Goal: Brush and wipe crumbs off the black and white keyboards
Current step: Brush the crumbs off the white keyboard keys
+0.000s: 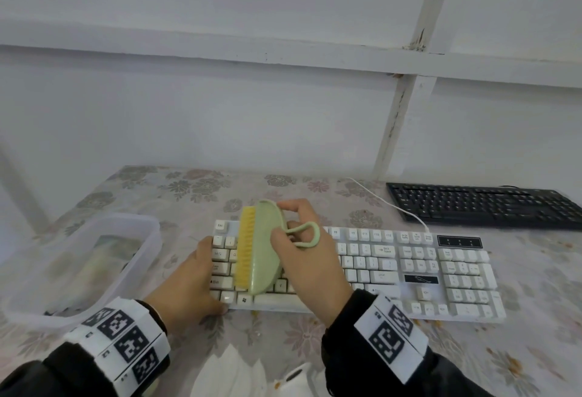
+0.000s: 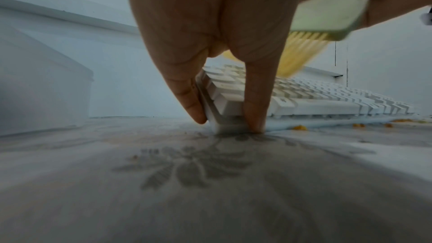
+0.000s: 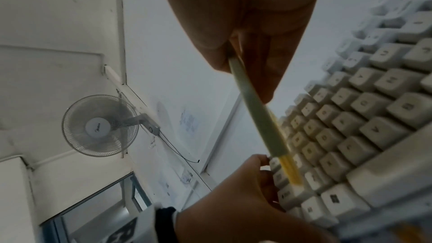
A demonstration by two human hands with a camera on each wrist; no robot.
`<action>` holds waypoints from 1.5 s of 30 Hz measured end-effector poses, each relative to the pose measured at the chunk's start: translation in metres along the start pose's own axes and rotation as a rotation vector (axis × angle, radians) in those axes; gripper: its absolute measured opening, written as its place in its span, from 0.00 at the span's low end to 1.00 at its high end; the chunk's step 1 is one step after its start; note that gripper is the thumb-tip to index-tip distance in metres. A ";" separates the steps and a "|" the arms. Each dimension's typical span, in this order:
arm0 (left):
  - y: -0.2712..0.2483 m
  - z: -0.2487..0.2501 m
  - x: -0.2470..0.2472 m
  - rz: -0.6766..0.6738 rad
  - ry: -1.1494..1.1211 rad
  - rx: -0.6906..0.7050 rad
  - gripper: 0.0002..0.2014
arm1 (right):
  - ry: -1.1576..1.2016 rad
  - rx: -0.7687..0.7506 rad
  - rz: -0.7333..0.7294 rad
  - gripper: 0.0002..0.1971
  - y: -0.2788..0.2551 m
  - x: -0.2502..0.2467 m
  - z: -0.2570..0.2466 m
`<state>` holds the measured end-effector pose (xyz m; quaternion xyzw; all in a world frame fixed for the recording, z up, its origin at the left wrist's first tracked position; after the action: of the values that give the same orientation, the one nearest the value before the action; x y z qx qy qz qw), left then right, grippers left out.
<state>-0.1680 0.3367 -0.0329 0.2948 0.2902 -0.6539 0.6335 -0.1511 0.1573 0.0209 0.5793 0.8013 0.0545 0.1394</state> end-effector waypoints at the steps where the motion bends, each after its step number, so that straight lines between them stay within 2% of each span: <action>1: 0.000 0.000 0.000 0.001 -0.001 -0.002 0.41 | -0.011 0.005 0.005 0.10 0.000 0.004 0.003; 6: 0.001 0.001 0.000 0.012 -0.039 0.015 0.38 | -0.062 0.049 -0.085 0.08 -0.013 0.018 0.016; 11: -0.001 0.004 0.000 0.012 -0.027 0.004 0.39 | -0.102 0.098 -0.166 0.09 -0.016 0.008 0.010; 16: 0.001 -0.003 0.001 -0.001 0.028 -0.017 0.41 | -0.034 -0.016 0.015 0.09 -0.005 0.003 -0.002; 18: 0.002 -0.002 0.000 -0.004 0.034 -0.018 0.41 | -0.059 -0.003 0.028 0.10 -0.006 0.011 0.002; 21: 0.001 0.000 0.000 0.011 0.015 0.000 0.38 | -0.065 0.042 -0.065 0.11 -0.015 0.022 0.011; 25: -0.001 0.003 0.001 0.022 -0.008 0.006 0.37 | -0.090 0.130 -0.202 0.10 -0.015 0.014 0.012; 30: 0.001 -0.001 0.001 -0.006 0.024 -0.032 0.41 | -0.295 0.134 -0.364 0.08 -0.011 -0.013 -0.010; 35: 0.003 -0.009 0.003 -0.017 0.078 -0.059 0.44 | -0.464 -0.023 -0.252 0.04 -0.003 -0.040 -0.051; 40: 0.004 -0.011 0.003 -0.019 0.085 -0.053 0.44 | -0.617 -0.099 -0.070 0.05 0.004 -0.034 -0.061; 42: 0.004 -0.011 0.003 -0.019 0.091 -0.053 0.44 | -0.515 -0.078 -0.036 0.05 0.003 -0.025 -0.057; 44: 0.004 -0.011 0.003 -0.018 0.096 -0.061 0.44 | -0.315 -0.006 -0.008 0.04 0.004 -0.016 -0.053; 45: 0.004 -0.011 0.003 -0.017 0.097 -0.061 0.44 | -0.211 0.035 -0.010 0.08 0.004 -0.013 -0.052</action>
<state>-0.1636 0.3425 -0.0425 0.3041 0.3428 -0.6351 0.6218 -0.1587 0.1507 0.0739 0.5802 0.7858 -0.0216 0.2132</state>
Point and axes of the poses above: each hand's wrist, its own y-axis towards the middle knuckle, its own x-axis out of the palm, z = x × y, the point moved 2 cm from there along y, towards the middle knuckle, and after that the axes turned 1 degree about -x, right-handed, at the moved point
